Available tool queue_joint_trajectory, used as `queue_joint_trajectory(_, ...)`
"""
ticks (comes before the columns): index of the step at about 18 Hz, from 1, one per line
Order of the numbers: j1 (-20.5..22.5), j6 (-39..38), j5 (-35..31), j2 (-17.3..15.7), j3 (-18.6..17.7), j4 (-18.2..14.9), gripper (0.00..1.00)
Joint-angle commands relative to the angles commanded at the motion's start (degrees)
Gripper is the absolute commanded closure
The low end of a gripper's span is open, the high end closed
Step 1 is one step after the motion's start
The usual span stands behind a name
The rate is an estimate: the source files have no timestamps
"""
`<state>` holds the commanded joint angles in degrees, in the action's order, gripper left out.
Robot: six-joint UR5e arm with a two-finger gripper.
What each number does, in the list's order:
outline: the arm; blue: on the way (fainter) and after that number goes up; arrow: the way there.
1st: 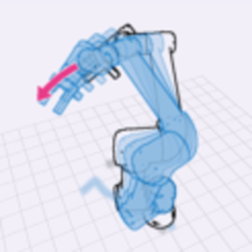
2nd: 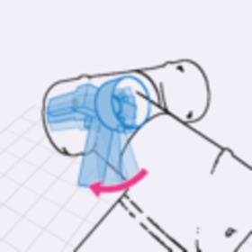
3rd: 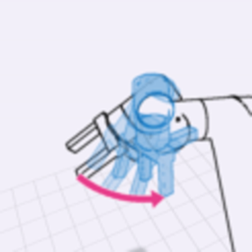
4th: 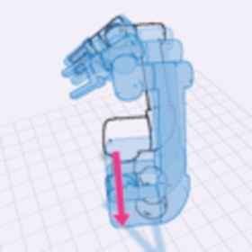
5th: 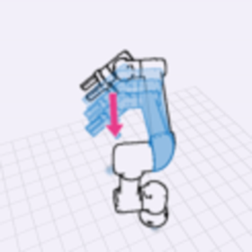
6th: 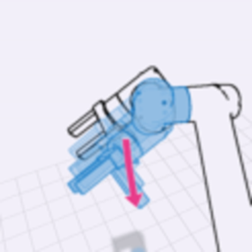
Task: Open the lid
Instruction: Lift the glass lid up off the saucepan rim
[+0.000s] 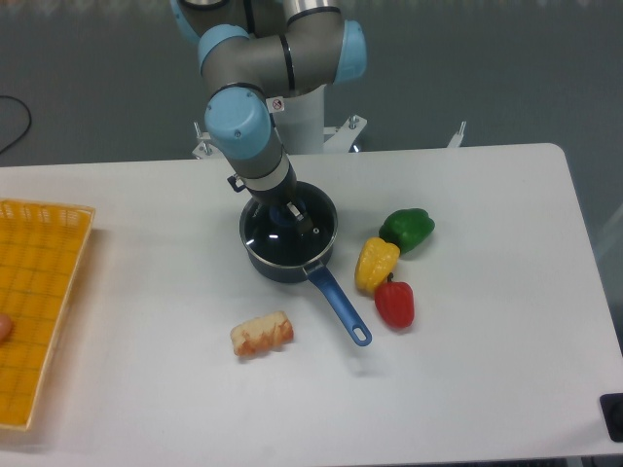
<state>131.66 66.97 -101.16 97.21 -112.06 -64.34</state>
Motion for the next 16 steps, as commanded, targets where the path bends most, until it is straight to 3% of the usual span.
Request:
queue_joint_trajectory(12,1.1,0.4,0.0,0.1,1.7,-0.7,0.38)
queue_joint_trajectory(16,1.9,0.4,0.2,0.3,4.8,-4.5,0.39)
